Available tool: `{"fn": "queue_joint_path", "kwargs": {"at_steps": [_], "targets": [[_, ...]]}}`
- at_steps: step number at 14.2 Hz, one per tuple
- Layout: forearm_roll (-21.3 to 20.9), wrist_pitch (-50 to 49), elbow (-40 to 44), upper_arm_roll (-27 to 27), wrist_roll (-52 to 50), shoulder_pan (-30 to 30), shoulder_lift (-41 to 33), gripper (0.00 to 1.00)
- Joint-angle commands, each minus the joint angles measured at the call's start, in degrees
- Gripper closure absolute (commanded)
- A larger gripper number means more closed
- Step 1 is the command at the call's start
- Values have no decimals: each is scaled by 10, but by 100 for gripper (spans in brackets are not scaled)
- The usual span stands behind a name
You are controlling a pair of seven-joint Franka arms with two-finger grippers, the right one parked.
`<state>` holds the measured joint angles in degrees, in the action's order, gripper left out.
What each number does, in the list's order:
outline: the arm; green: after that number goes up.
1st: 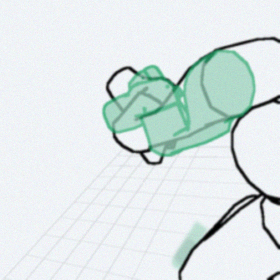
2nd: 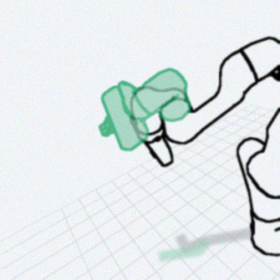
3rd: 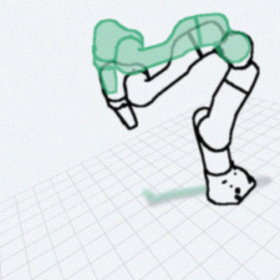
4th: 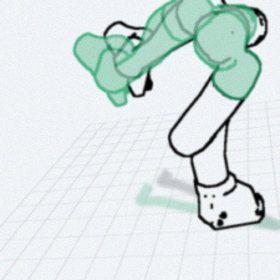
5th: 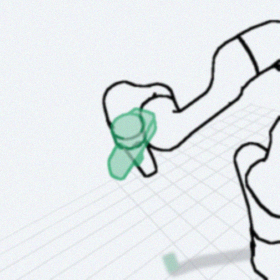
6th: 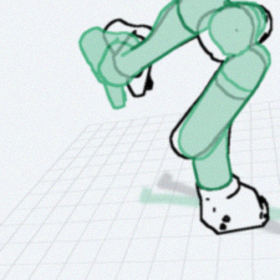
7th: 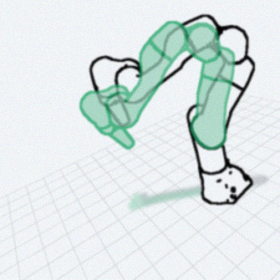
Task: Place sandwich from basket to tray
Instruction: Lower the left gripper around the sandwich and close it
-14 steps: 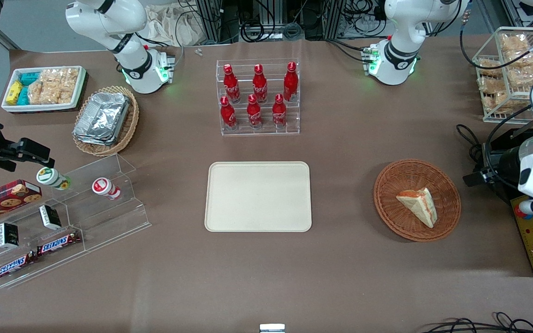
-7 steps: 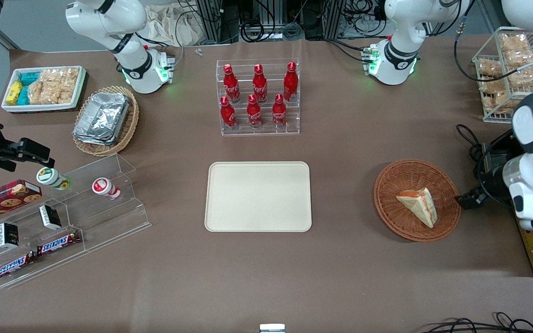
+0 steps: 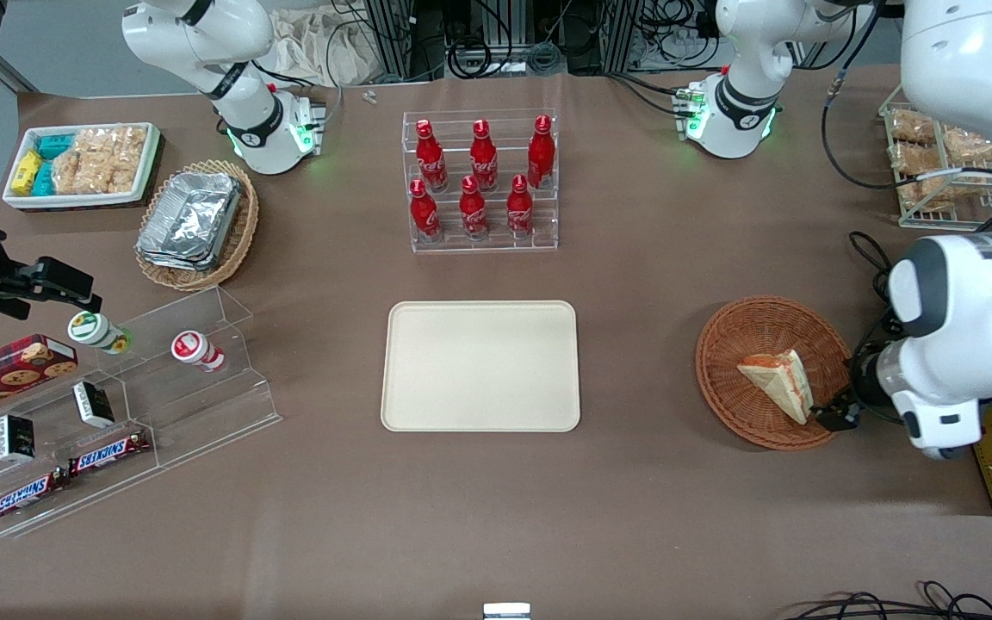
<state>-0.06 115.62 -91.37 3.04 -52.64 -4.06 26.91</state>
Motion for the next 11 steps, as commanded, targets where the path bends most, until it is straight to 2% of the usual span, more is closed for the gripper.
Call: {"fn": "queue_joint_path", "kwargs": {"at_steps": [1,4,11], "targets": [[3,41,-21,3,-19,-5,6,1],[3,102,-72,3,-20,-4,3,1],[4,119,-106,3,-20,-4,3,1]]}}
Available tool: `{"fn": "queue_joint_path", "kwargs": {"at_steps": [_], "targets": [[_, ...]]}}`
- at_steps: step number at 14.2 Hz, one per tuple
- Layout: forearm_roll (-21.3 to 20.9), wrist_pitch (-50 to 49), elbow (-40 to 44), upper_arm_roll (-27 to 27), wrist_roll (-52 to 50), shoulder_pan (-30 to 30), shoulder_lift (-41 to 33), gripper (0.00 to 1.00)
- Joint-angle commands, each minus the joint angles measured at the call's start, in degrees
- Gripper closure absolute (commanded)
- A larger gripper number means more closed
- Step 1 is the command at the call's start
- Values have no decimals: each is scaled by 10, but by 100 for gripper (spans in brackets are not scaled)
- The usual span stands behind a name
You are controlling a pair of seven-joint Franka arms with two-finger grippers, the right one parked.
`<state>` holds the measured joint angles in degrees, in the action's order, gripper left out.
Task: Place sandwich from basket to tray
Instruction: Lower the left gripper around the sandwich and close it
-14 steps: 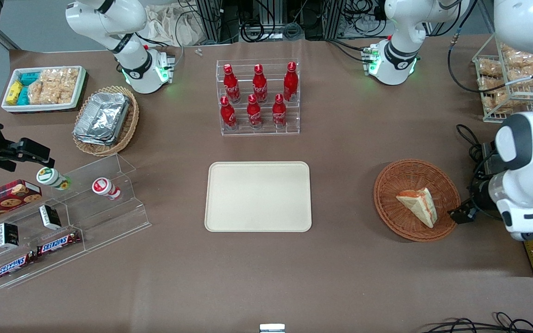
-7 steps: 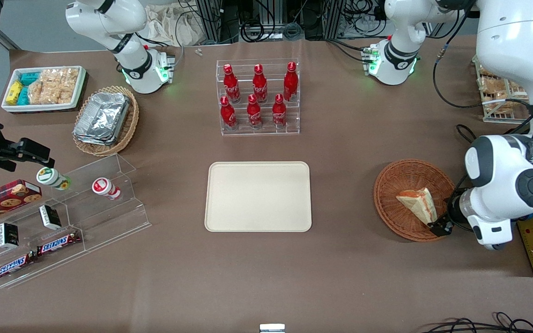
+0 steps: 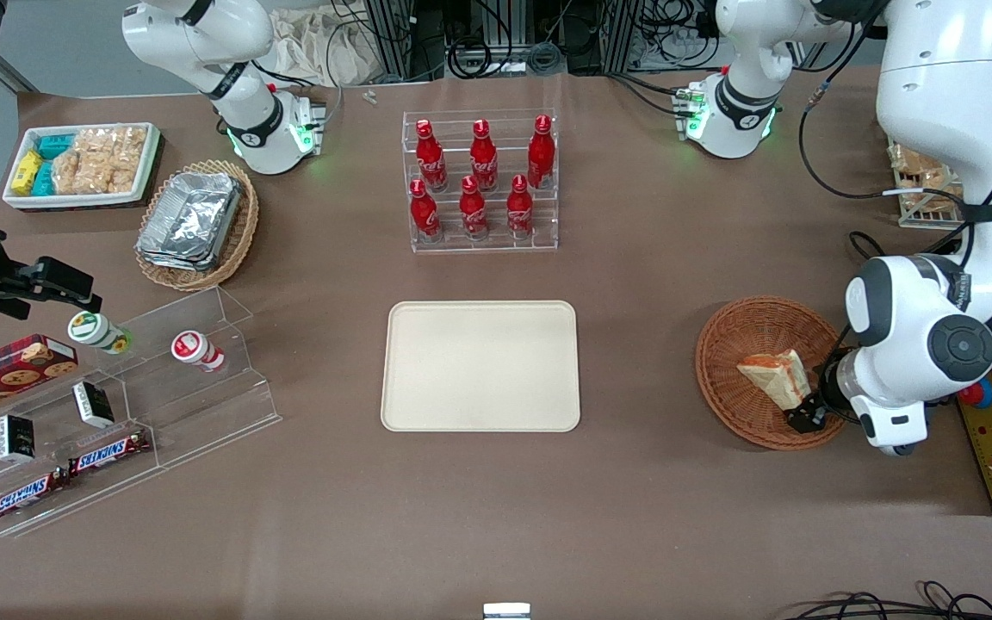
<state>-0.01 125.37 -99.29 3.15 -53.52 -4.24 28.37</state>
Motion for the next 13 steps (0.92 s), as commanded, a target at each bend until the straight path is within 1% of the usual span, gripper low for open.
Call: {"fn": "queue_joint_path", "kwargs": {"at_steps": [1,4,10,11,12,13], "targets": [[4,31,-38,2,-12,-2,-13,1],[4,50,-65,2,-11,-2,-14,1],[4,50,-85,2,-11,-2,-10,1],[4,50,-85,2,-11,-2,-9,8],[4,50,-85,2,-11,-2,-9,41],[3,50,-85,2,-11,-3,-9,71]]}}
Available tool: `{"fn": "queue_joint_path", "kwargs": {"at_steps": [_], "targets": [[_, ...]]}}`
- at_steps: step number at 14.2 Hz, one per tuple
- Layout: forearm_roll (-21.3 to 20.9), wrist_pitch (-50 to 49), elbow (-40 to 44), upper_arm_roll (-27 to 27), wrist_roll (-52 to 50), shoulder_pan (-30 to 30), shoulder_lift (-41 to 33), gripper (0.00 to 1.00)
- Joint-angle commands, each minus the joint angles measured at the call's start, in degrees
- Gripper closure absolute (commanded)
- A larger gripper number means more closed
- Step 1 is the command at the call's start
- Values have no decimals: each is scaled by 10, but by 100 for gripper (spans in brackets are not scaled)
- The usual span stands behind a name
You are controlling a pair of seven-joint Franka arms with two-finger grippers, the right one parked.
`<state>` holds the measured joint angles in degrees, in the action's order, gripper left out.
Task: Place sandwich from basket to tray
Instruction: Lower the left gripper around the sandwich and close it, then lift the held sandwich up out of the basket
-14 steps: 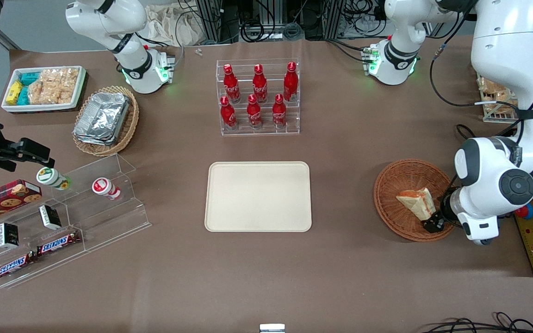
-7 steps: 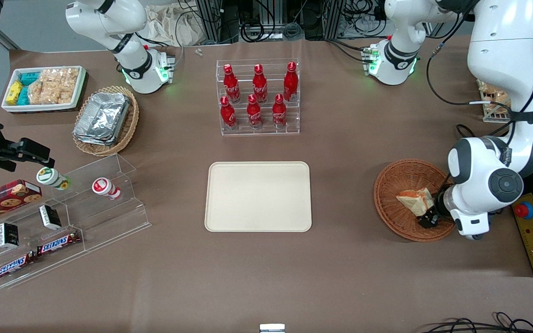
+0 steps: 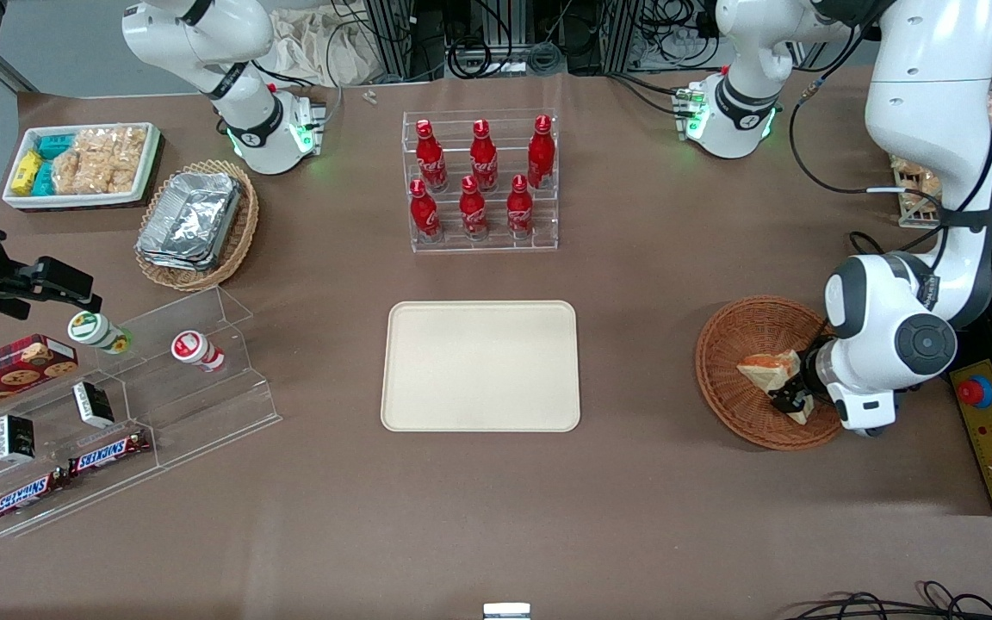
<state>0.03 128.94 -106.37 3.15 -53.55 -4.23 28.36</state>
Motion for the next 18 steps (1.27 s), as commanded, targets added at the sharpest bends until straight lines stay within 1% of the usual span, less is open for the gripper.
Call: {"fn": "queue_joint_path", "kwargs": {"at_steps": [1,2,3,7,10,12,16,18], "targets": [[2,14,-13,2,-10,-3,-9,82],[2,14,-11,1,-10,-3,-9,99],[2,13,-9,1,-10,-3,-10,100],[2,4,3,2,-4,-3,-16,100],[-5,-16,15,2,3,-3,-40,100],[-4,-73,50,2,46,-2,-52,100],[-4,-229,168,0,124,-4,-59,100],[-7,-272,224,-25,144,-16,-59,100]]}}
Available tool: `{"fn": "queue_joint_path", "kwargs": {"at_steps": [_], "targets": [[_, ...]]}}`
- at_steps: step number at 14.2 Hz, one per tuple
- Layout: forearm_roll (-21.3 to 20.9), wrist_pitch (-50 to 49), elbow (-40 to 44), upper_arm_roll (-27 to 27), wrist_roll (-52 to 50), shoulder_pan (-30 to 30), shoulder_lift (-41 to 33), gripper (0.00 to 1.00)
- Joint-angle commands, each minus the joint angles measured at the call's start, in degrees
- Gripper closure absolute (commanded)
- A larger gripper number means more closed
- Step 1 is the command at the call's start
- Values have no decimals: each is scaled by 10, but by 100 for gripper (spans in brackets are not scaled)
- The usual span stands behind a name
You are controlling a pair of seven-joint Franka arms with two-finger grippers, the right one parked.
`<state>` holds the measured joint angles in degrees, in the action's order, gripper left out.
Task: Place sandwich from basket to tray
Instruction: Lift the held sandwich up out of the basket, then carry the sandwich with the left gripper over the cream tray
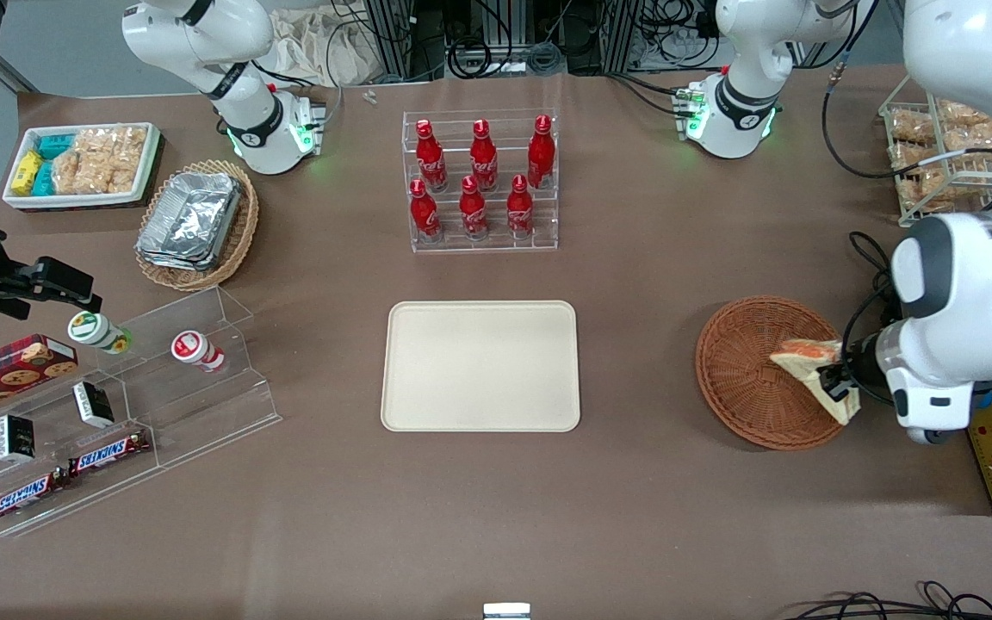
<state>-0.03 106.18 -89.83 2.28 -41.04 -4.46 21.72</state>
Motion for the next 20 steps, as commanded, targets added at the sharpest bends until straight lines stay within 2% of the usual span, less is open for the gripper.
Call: {"fn": "queue_joint_path", "kwargs": {"at_steps": [1,4,6,10,12,16,20], "targets": [[-7,-66,82,-35,25,-13,8,100],[-7,-105,144,-96,45,-22,14,100],[-8,-101,148,-116,103,-50,27,100],[-14,-66,192,-116,114,-135,109,100],[-15,-15,212,-116,111,-168,161,100],[-15,94,212,-114,74,-209,253,100],[-14,104,211,-114,62,-215,289,100]]}}
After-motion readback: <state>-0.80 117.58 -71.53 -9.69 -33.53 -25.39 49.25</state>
